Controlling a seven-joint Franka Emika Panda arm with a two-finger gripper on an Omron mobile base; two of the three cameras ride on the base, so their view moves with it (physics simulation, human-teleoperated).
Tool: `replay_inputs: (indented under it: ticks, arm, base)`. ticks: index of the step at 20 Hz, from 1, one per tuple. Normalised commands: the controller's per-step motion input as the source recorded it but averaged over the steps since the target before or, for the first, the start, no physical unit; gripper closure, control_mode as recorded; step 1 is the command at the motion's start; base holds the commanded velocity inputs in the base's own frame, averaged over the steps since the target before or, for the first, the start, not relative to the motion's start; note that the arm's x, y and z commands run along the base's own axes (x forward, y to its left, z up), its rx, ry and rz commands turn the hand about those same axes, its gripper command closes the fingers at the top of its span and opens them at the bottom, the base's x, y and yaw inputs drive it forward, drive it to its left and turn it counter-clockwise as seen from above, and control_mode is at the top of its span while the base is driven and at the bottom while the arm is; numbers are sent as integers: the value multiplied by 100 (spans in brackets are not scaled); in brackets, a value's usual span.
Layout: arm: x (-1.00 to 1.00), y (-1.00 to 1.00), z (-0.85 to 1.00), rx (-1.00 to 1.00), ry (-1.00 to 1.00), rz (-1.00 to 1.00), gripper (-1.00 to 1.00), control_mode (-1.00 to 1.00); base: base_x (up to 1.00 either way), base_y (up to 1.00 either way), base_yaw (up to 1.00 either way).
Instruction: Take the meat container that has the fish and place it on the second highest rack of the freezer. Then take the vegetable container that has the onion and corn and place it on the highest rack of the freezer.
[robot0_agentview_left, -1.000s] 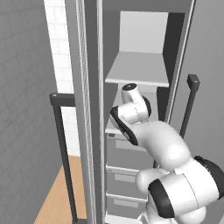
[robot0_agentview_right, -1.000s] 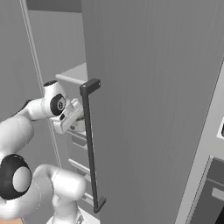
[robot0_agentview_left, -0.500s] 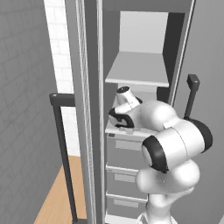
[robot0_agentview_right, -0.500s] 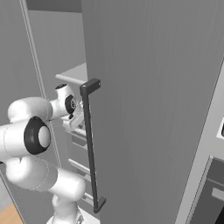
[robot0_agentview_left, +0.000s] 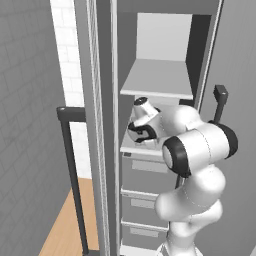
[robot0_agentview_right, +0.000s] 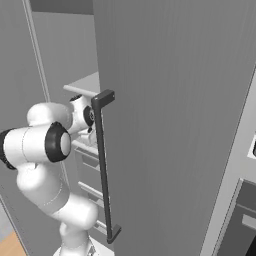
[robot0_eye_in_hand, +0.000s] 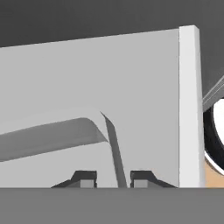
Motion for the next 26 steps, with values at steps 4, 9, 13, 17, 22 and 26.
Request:
replay_inputs:
  ticks: [4,9,13,17,22,26]
  arm:
    - [-48,0,-18,-3,-38,-2,-100,-100]
    - [-75,0,48,3,-38,3,-100,-100]
    - [-87,0,94,3,-24,14,-100,-100]
    - [-100,9,59,-1,-14,20,-100,-100]
    - [-100,22,70,-2,-14,20,-100,-100]
    - [-100,14,80,0,-17,20,-100,-100]
  base:
    - [0,0,0]
    - [0,0,0]
    - [0,0,0]
    - [0,0,0]
    - [0,0,0]
    - [0,0,0]
